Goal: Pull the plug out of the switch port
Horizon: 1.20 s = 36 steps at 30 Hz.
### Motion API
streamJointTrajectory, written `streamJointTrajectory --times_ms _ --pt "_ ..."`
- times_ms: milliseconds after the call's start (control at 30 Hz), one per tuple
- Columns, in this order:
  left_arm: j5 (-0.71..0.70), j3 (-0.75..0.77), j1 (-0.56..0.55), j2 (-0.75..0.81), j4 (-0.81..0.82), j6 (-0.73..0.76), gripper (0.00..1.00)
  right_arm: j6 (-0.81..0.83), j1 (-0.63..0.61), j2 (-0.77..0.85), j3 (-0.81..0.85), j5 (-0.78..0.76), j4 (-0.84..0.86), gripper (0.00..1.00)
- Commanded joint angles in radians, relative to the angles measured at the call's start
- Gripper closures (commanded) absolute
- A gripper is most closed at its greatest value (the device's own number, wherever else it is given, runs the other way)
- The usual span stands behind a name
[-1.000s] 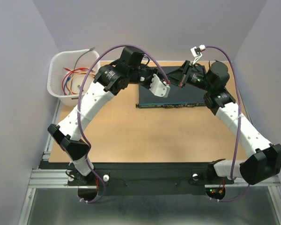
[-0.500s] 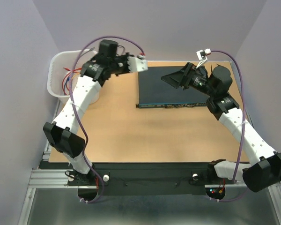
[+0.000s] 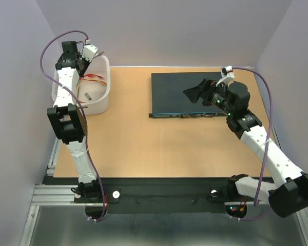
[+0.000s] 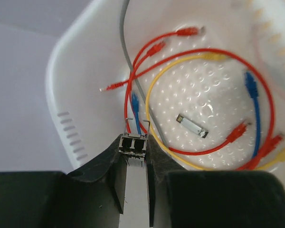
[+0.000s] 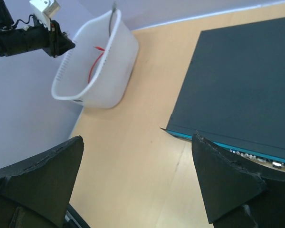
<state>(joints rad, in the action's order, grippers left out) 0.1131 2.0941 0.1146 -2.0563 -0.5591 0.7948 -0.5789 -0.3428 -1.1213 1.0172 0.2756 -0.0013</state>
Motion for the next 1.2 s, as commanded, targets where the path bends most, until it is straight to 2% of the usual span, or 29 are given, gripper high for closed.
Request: streamJointTrajectory --times_ms 0,300,367,400,433,467,600,700,867,1000,1167 --pt "-0.075 0.054 0.028 -0.063 0.002 -0.123 1.0 0.047 -0.007 0.005 -0.014 -0.058 0.012 0.0" --pt "-0.063 -0.095 0.045 -0.117 0.073 -0.198 1.0 0.057 -0.005 0.002 -0.084 -0.119 0.011 0.0" --pt "-0.058 -0.118 0.045 -0.119 0.074 -0.209 0.94 0.057 -0.005 -0.002 -0.098 -0.128 0.009 0.0" --pt "-0.058 -0.123 0.045 -0.119 0.074 -0.215 0.86 0.056 -0.005 -0.003 -0.101 -0.131 0.009 0.0" --pt "-0.052 -0.132 0.043 -0.114 0.074 -0.22 0.41 0.053 -0.005 -0.006 -0.106 -0.136 0.007 0.0" --pt "-0.046 -0.135 0.043 -0.108 0.076 -0.226 0.02 0.051 -0.007 -0.008 -0.109 -0.139 0.007 0.0" --pt "-0.03 -0.129 0.043 -0.056 0.061 -0.279 0.01 0.057 -0.005 -0.006 -0.112 -0.173 0.006 0.0" --pt "-0.01 -0.076 0.043 0.005 -0.014 -0.342 0.01 0.089 -0.002 0.0 -0.101 -0.223 -0.055 0.0" --pt "0.083 -0.094 0.043 0.218 -0.165 -0.37 0.01 0.139 0.01 -0.003 -0.089 -0.269 -0.126 0.0" --pt "0.1 -0.244 0.043 0.419 -0.222 -0.365 0.01 0.139 0.016 0.018 -0.121 -0.332 -0.154 0.0" --pt "0.042 -0.563 0.043 0.738 -0.2 -0.367 0.01 0.105 0.018 0.109 -0.218 -0.41 -0.16 0.0"
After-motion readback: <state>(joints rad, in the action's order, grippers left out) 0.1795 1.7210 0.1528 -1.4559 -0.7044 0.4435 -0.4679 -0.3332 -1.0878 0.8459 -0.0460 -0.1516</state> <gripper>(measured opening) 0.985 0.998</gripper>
